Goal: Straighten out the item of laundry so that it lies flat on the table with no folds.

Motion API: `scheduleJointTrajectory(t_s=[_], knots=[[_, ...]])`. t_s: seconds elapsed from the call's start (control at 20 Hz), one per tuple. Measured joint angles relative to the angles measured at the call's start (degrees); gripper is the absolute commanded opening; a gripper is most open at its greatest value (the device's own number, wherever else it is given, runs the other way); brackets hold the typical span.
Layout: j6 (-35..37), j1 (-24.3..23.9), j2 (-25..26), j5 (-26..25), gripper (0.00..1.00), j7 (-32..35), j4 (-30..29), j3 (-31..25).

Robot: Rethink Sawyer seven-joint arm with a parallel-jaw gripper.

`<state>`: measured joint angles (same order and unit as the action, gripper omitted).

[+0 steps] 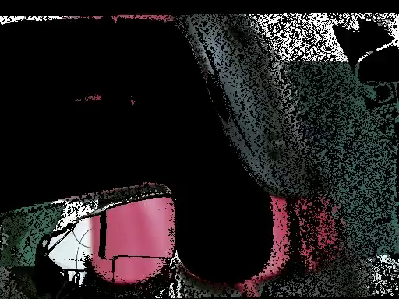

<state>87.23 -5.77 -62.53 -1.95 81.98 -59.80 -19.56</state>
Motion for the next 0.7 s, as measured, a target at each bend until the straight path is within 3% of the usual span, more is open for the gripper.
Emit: scheduleJointTrajectory(t_s=[0.7], knots=[[-0.2, 9.3, 0.6, 0.0, 0.00, 8.7, 1.2, 1.8]])
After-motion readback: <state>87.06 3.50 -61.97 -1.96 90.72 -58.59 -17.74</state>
